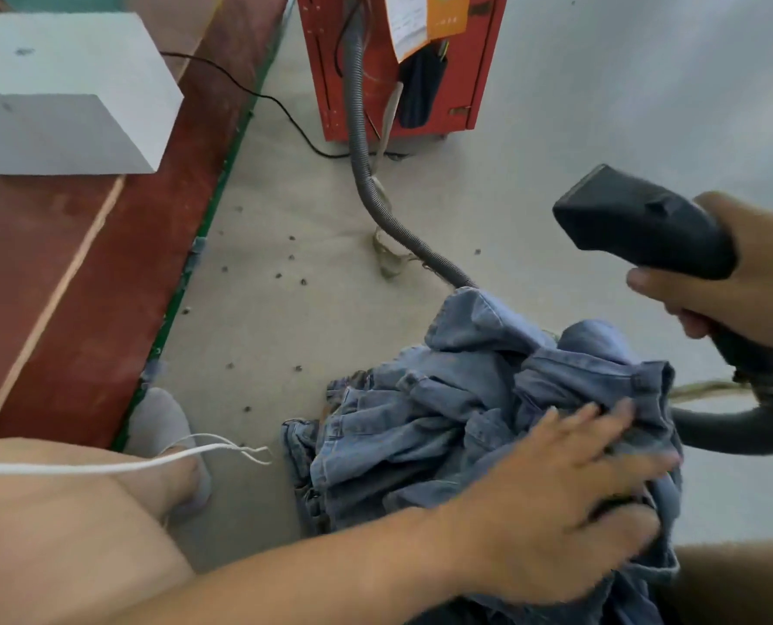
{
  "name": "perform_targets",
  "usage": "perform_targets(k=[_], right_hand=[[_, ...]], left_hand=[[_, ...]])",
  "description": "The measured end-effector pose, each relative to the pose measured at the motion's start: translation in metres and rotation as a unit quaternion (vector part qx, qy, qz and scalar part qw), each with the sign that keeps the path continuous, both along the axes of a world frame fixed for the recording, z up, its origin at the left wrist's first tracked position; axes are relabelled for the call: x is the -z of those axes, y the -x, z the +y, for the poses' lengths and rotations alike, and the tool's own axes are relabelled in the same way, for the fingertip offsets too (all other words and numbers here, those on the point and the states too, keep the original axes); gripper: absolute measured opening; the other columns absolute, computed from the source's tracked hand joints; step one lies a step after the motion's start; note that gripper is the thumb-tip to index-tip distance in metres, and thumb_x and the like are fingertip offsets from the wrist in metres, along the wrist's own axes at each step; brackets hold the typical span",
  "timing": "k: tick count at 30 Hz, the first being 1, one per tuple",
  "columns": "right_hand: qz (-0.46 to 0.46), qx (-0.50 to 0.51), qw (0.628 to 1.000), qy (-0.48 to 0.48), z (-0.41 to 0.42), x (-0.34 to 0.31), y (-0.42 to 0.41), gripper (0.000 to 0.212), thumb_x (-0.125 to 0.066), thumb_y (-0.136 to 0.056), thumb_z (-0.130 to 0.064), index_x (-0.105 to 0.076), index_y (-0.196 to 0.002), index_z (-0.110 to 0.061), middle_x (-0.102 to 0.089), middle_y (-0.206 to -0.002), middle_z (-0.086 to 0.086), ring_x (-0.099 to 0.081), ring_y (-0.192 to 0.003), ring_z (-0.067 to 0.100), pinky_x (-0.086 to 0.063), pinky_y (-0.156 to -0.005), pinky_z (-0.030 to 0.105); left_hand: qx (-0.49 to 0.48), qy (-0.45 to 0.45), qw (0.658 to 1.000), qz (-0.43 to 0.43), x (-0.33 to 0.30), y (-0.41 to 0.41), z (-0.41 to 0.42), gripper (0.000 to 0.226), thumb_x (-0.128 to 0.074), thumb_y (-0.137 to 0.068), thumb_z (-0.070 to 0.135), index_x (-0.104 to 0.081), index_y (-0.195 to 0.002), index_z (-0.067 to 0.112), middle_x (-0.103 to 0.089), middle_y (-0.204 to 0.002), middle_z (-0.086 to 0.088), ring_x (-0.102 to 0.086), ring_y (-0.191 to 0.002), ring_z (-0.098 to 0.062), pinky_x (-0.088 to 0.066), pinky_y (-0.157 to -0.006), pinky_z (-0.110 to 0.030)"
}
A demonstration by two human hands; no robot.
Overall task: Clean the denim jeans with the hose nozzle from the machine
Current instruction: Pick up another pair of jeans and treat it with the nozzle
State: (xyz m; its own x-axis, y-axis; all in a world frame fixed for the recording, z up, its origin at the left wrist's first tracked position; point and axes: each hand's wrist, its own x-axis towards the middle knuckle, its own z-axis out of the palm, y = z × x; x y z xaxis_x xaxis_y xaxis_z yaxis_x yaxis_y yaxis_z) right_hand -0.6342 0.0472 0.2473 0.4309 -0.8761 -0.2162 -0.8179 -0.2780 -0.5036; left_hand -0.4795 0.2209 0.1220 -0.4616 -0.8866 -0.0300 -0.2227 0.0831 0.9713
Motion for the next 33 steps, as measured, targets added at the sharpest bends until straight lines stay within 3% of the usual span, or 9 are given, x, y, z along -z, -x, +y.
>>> perform_targets(k=[5, 9, 11, 15, 18, 20, 23, 28, 33], right_hand=[[0.093, -0.074, 0.990, -0.075, 0.011, 0.022, -0.010, 0.046, -0.063, -0.062, -0.078, -0.040, -0.100, -0.066, -0.071, -0.065, -0.020, -0.066, -0.048, 0.003, -0.049, -0.050, 0.029], [0.129, -0.143, 0.978, -0.075, 0.014, 0.034, -0.010, 0.053, -0.074, -0.074, -0.059, -0.033, -0.106, -0.072, -0.072, -0.078, -0.018, -0.069, -0.056, 0.000, -0.055, -0.054, 0.028], [0.141, -0.161, 0.973, -0.087, 0.015, 0.040, -0.010, 0.050, -0.072, -0.077, -0.060, -0.034, -0.108, -0.069, -0.071, -0.083, -0.028, -0.069, -0.060, -0.002, -0.054, -0.057, 0.028], [0.113, -0.118, 0.983, -0.090, 0.016, 0.053, -0.006, 0.045, -0.072, -0.082, -0.056, -0.035, -0.107, -0.064, -0.072, -0.070, -0.022, -0.069, -0.057, 0.000, -0.049, -0.052, 0.020], [0.091, -0.085, 0.987, -0.100, 0.018, 0.062, 0.001, 0.042, -0.072, -0.086, -0.053, -0.034, -0.105, -0.058, -0.072, -0.065, -0.018, -0.069, -0.058, -0.002, -0.047, -0.047, 0.015], [0.105, -0.078, 0.987, -0.097, 0.018, 0.064, 0.004, 0.042, -0.070, -0.085, -0.058, -0.034, -0.107, -0.058, -0.072, -0.065, -0.019, -0.068, -0.062, -0.005, -0.044, -0.049, 0.015], [0.113, -0.068, 0.986, -0.101, 0.018, 0.067, 0.007, 0.043, -0.067, -0.080, -0.066, -0.037, -0.108, -0.056, -0.072, -0.066, -0.020, -0.068, -0.063, -0.005, -0.045, -0.053, 0.021], [0.086, 0.012, 0.994, -0.060, 0.006, 0.072, 0.006, 0.047, -0.075, -0.078, -0.058, -0.040, -0.106, -0.043, -0.072, -0.061, -0.012, -0.067, -0.053, 0.000, -0.046, -0.049, 0.027], [0.063, 0.028, 0.997, -0.036, -0.012, 0.066, -0.002, 0.034, -0.076, -0.088, -0.041, -0.044, -0.095, -0.035, -0.071, -0.058, -0.012, -0.065, -0.048, 0.004, -0.043, -0.054, 0.031]], left_hand=[[0.088, 0.334, 0.846, -0.407, 0.008, 0.044, 0.026, 0.049, -0.029, -0.108, 0.050, -0.039, -0.154, 0.034, -0.026, -0.169, 0.002, -0.015, -0.157, -0.034, -0.006, -0.128, -0.055], [0.077, 0.134, 0.981, -0.113, 0.006, 0.037, 0.003, 0.042, -0.050, -0.106, 0.022, -0.054, -0.146, 0.013, -0.034, -0.166, -0.007, -0.009, -0.158, -0.031, 0.012, -0.127, -0.044], [0.024, 0.011, 0.998, 0.064, 0.003, 0.027, -0.002, 0.039, -0.050, -0.095, 0.007, -0.067, -0.130, 0.011, -0.057, -0.149, -0.010, -0.038, -0.149, -0.022, -0.007, -0.129, -0.036], [-0.384, -0.194, 0.867, 0.252, 0.007, 0.000, -0.017, 0.031, -0.044, -0.079, 0.010, -0.069, -0.078, 0.028, -0.074, -0.079, 0.000, -0.069, -0.082, -0.023, -0.058, -0.080, -0.034], [-0.620, -0.310, 0.711, 0.116, 0.050, -0.045, -0.045, 0.018, -0.046, -0.091, 0.015, -0.058, -0.099, 0.025, -0.065, -0.099, 0.002, -0.060, -0.092, -0.021, -0.050, -0.075, -0.028], [-0.599, -0.462, 0.645, 0.106, 0.076, -0.073, -0.060, 0.037, -0.054, -0.094, 0.026, -0.052, -0.128, 0.011, -0.062, -0.124, -0.012, -0.061, -0.109, -0.032, -0.055, -0.090, -0.042], [-0.473, -0.543, 0.684, 0.120, 0.089, -0.079, -0.062, 0.063, -0.075, -0.083, 0.047, -0.057, -0.133, 0.013, -0.064, -0.128, -0.013, -0.066, -0.110, -0.035, -0.061, -0.081, -0.045], [-0.486, -0.445, 0.736, 0.157, 0.092, -0.071, -0.057, 0.014, -0.081, -0.087, 0.015, -0.072, -0.096, 0.020, -0.074, -0.112, -0.015, -0.070, -0.101, -0.030, -0.060, -0.090, -0.046], [-0.534, -0.390, 0.615, 0.429, 0.079, -0.070, -0.057, 0.046, -0.042, -0.092, -0.025, -0.055, -0.120, 0.008, -0.064, -0.111, -0.020, -0.068, -0.093, -0.028, -0.061, -0.071, -0.035]])
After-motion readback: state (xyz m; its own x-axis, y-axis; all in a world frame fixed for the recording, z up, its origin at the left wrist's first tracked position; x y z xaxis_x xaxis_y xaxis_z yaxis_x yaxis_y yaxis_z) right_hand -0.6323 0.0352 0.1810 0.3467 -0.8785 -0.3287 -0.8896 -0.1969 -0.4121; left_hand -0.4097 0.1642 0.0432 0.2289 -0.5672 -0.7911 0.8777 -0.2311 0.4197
